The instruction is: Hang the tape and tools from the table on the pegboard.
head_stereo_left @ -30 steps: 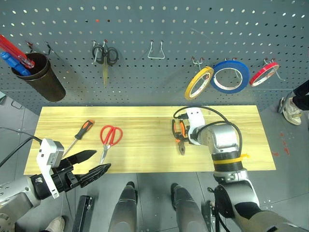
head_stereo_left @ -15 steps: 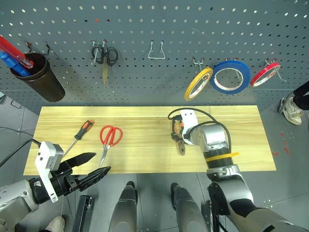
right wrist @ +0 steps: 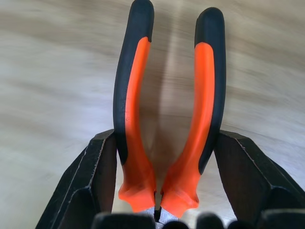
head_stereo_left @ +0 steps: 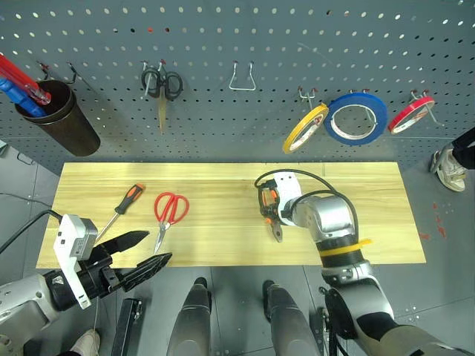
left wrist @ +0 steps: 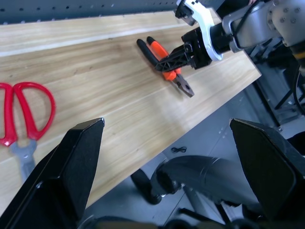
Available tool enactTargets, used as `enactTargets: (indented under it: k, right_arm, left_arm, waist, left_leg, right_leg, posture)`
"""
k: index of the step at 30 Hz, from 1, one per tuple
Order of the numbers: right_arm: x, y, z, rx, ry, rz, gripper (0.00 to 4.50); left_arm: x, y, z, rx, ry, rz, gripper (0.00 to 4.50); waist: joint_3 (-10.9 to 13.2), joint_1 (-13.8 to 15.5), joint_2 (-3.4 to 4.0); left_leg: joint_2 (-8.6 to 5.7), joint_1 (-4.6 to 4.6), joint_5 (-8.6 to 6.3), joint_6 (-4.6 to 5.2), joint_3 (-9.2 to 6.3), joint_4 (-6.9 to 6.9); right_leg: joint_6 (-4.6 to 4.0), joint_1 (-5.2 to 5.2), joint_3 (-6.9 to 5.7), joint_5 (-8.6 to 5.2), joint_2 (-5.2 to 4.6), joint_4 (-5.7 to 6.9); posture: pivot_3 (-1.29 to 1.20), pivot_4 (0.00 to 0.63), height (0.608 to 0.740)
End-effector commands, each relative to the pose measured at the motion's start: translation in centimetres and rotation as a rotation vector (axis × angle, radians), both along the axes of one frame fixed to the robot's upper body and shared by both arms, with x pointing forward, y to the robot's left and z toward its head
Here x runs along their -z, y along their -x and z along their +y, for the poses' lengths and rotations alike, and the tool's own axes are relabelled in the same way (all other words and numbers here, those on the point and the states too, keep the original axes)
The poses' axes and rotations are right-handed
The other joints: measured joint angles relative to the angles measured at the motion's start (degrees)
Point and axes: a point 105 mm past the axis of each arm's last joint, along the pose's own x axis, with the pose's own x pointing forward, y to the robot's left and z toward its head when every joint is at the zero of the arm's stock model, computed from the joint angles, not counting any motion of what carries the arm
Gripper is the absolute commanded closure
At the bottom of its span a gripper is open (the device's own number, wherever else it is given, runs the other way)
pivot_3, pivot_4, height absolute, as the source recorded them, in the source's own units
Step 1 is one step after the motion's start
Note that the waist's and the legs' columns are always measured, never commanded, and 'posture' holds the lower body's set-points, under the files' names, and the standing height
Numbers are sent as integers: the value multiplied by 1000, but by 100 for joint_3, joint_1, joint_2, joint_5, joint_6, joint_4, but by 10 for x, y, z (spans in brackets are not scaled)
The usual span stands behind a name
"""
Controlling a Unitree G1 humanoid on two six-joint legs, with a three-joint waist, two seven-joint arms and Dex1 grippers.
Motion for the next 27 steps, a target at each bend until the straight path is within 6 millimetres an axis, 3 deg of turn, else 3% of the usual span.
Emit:
enactTargets:
  k: [1, 4, 10, 14, 18, 22, 27]
  right_arm:
    - [-55, 29, 29, -231, -139, -195, 1750]
    - [-85, 50, 34, -344, -119, -397, 1750]
    - [-130, 67, 30, -366, -178, -677, 1750]
    - [-172, 70, 25, -323, -220, -903, 1750]
    - [-201, 73, 26, -292, -237, -1053, 1750]
    - [-237, 76, 27, -251, -271, -1219, 1750]
    - [-261, 71, 30, -226, -281, -1318, 1750]
  left_arm:
    - [-4, 3, -4, 7, 16, -19, 0]
    - [-4, 2, -6, -1, 30, -22, 0]
    - [-19, -2, -16, 12, 102, -70, 0]
    - [-42, -16, -17, -63, 162, -152, 0]
    - [-70, -23, -26, -58, 242, -205, 0]
    - [-85, -25, -31, -69, 276, -242, 0]
    - [-101, -35, -26, -116, 325, -290, 0]
  waist:
    - [0, 0, 0]
    - [0, 3, 0]
    - [0, 12, 0]
    - [0, -1, 0]
    - [0, -5, -1]
    - [0, -12, 0]
    - [0, 3, 0]
  left_leg:
    - [1, -6, 0, 0, 0, -1]
    - [5, -13, 0, 0, 0, -3]
    - [10, -13, 4, -7, 0, 1]
    - [17, -13, 5, -9, -1, 5]
    - [31, -12, 6, -10, -4, 7]
    - [32, -12, 6, -10, -4, 6]
    - [36, -13, 8, -13, -3, 6]
  right_leg:
    - [0, -7, -3, 0, 0, 1]
    - [-3, -21, -15, 2, -1, 3]
    - [-10, -17, -31, 7, -3, 2]
    - [-16, -17, -36, 13, 0, 4]
    - [-28, -18, -74, 20, 0, 8]
    - [-30, -24, -83, 21, -1, 13]
    - [-34, -41, -100, 23, -2, 32]
  posture:
    - [223, 386, 740]
    - [209, 383, 740]
    - [182, 383, 740]
    - [166, 377, 740]
    - [167, 380, 740]
    - [168, 379, 740]
    - [162, 374, 740]
